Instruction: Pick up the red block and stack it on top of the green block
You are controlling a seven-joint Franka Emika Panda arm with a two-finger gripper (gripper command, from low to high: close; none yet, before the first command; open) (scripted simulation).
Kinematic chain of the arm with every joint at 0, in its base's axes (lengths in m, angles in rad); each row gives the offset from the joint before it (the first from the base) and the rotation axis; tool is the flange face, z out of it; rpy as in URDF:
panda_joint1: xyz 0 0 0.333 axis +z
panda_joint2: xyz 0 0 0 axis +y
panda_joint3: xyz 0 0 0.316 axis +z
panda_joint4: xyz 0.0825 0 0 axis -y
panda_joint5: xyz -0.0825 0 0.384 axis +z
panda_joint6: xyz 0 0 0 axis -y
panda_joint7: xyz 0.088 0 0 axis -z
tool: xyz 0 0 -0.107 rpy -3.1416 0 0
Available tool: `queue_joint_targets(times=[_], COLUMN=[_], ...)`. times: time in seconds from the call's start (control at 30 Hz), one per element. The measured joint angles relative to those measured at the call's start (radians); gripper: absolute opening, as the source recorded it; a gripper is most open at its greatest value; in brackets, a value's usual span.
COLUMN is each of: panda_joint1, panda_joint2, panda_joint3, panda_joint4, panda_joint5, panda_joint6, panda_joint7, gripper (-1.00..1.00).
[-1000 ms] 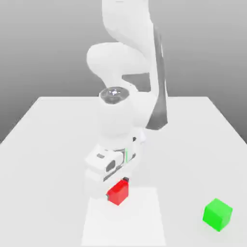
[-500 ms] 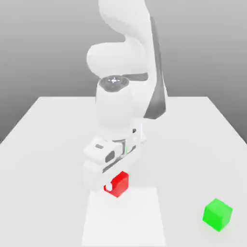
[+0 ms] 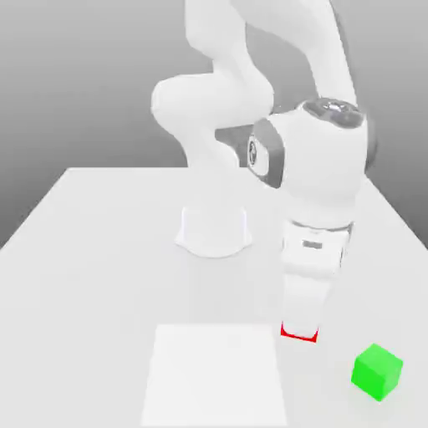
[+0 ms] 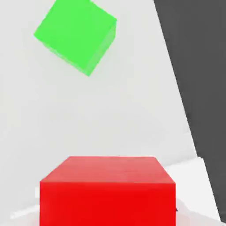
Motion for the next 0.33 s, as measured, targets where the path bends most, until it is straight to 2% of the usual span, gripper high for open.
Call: queue_joint_targets(times=[0.07, 0.2, 0.23, 0.33], panda_joint1=[0.031, 0.040, 0.041, 0.041], panda_joint2=[0.046, 0.180, 0.200, 0.200], panda_joint3=[0.036, 0.041, 0.040, 0.040], panda_joint4=[0.057, 0.080, 0.082, 0.082], panda_joint5=[0.018, 0.018, 0.016, 0.016], panda_joint6=[-0.013, 0.097, 0.116, 0.116], panda_joint7=[-0.012, -0.011, -0.010, -0.010], gripper=[-1.00, -1.00, 1.00, 1.00])
